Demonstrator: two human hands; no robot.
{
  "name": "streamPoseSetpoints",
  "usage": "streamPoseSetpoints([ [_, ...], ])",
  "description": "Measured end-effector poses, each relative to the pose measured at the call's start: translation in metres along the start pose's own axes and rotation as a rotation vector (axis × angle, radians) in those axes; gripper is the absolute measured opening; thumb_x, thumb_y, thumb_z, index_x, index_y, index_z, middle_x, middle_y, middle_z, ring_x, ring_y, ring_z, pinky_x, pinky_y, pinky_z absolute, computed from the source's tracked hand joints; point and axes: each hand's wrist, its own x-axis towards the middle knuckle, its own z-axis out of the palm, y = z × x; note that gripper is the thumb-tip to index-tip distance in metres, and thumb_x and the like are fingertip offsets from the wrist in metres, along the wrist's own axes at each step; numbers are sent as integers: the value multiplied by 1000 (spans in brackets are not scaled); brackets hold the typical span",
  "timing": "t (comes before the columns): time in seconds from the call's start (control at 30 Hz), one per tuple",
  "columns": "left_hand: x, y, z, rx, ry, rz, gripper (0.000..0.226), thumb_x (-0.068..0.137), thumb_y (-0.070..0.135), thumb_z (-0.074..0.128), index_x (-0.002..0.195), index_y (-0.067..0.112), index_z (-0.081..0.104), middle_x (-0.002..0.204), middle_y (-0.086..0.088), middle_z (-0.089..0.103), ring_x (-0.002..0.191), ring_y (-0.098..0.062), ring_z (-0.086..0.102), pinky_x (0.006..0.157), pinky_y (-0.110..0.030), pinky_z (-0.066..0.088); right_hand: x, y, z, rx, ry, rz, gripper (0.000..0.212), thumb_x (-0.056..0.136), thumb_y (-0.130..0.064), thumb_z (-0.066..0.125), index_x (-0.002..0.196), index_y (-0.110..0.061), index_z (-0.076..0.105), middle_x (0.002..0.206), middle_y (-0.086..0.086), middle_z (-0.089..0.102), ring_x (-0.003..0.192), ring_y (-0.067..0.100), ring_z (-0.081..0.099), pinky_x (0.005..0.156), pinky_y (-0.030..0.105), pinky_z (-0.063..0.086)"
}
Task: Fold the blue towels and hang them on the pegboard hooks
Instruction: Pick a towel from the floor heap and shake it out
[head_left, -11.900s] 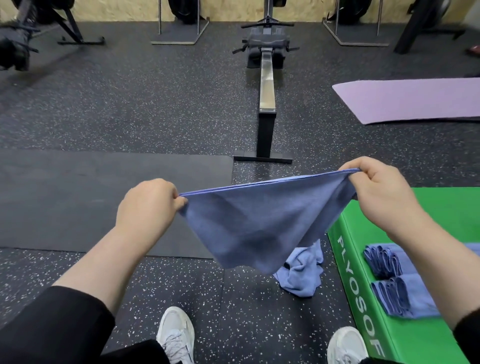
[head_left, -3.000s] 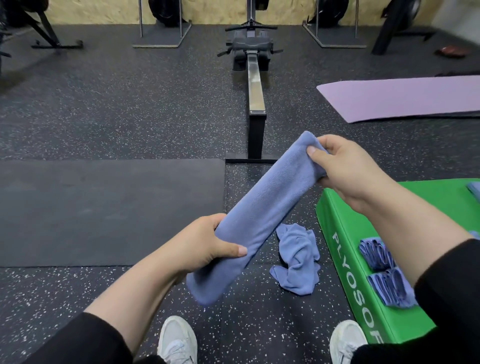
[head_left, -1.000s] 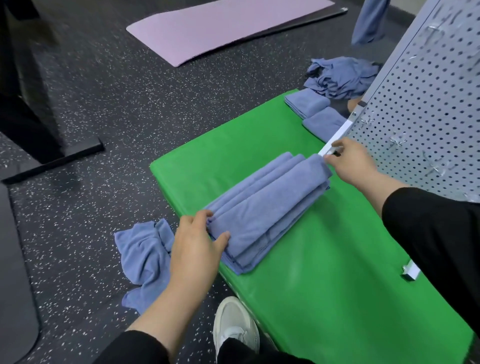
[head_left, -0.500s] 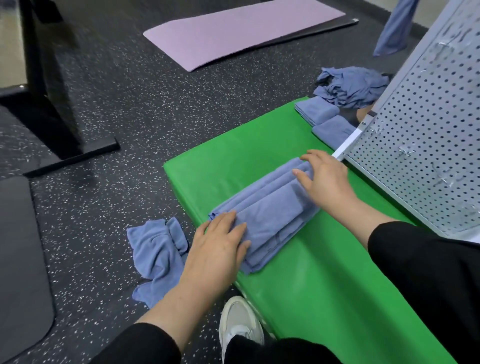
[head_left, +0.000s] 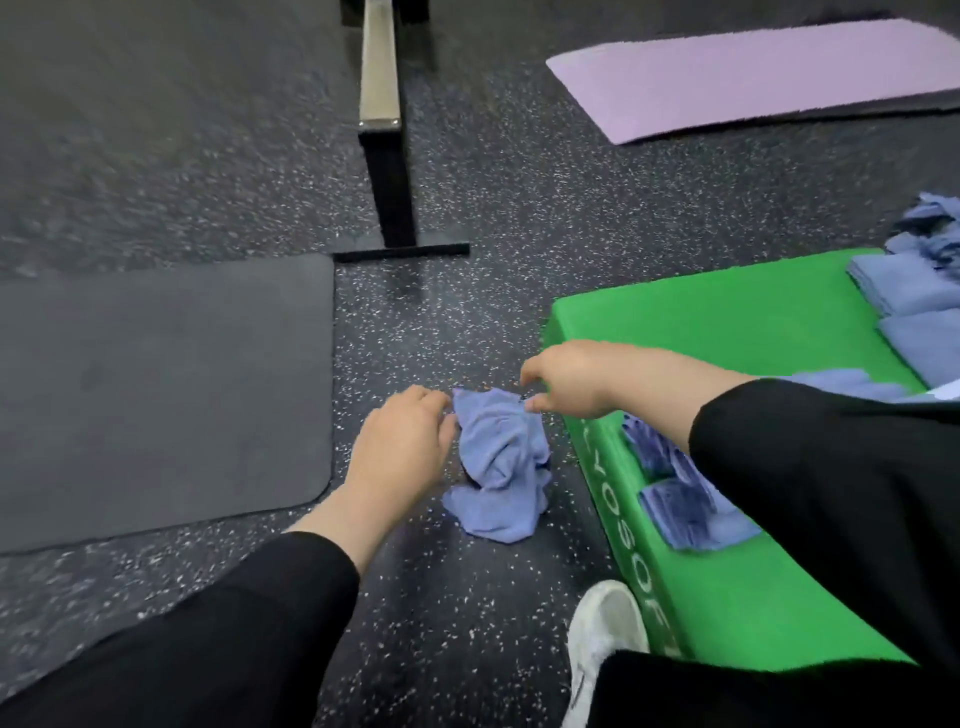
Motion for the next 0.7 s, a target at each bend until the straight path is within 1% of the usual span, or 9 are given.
streamPoseSetpoints([
  [0.17, -15, -53, 16, -14, -95, -129, 31, 102, 34, 46, 118, 14, 64, 111, -7, 64, 105, -32, 61, 87, -44, 51, 67, -36, 38, -13, -103, 33, 39, 103, -31, 49, 133, -9, 59, 131, 16, 64, 116, 35, 61, 93, 37, 50],
  [0.27, -15, -70, 30, -14, -174, -158, 32, 103, 35, 46, 122, 14, 61, 116, -7, 62, 108, -32, 60, 90, -44, 50, 96, -47, 88, 28, -170, 62, 36, 102, -25, 50, 135, -11, 57, 139, 12, 56, 124, 32, 55, 91, 31, 44],
  [0.33, -11, -76, 39, -13, -228, -159, 32, 103, 34, 45, 123, 13, 60, 117, -8, 61, 109, -32, 59, 91, -44, 50, 108, -48, 123, 68, -229, 98, 36, 101, -19, 51, 136, -11, 56, 144, 8, 48, 131, 30, 49, 95, 30, 41],
  [0.4, -5, -79, 49, -13, -266, -150, 32, 103, 35, 45, 123, 13, 59, 117, -8, 60, 110, -32, 58, 93, -45, 49, 121, -44, 157, 98, -215, 139, 43, 102, -28, 53, 143, -17, 47, 148, 10, 44, 133, 32, 46, 102, 35, 41],
  [0.47, -1, -80, 57, -14, -286, -150, 32, 103, 36, 46, 121, 13, 59, 116, -8, 59, 110, -32, 58, 94, -45, 49, 125, -44, 182, 61, -196, 104, 49, 102, -37, 50, 149, -30, 38, 153, 11, 35, 138, 36, 39, 108, 45, 41],
  [0.57, 7, -81, 72, -38, -316, -169, 32, 103, 36, 45, 123, 14, 59, 118, -7, 59, 110, -32, 57, 92, -43, 48, 136, -51, 208, 52, -242, 108, 49, 100, -32, 44, 148, -42, 35, 157, 6, 24, 142, 35, 29, 107, 55, 37],
  [0.63, 10, -79, 79, -55, -330, -178, 33, 103, 36, 45, 124, 15, 59, 119, -7, 59, 110, -32, 57, 91, -42, 48, 146, -59, 219, 34, -295, 157, 52, 97, -35, 46, 147, -42, 35, 160, 3, 18, 145, 34, 21, 109, 59, 30],
  [0.67, 11, -78, 82, -62, -334, -179, 33, 103, 36, 45, 125, 15, 59, 119, -7, 59, 111, -32, 57, 92, -43, 47, 150, -64, 221, 21, -303, 193, 51, 96, -35, 47, 146, -38, 38, 159, 3, 21, 145, 33, 21, 109, 60, 29],
  [0.7, 12, -78, 84, -67, -337, -180, 33, 103, 36, 45, 125, 15, 58, 119, -6, 59, 111, -32, 57, 92, -43, 47, 153, -68, 222, 1, -289, 227, 48, 95, -32, 49, 143, -32, 43, 155, 3, 29, 144, 32, 25, 108, 58, 29],
])
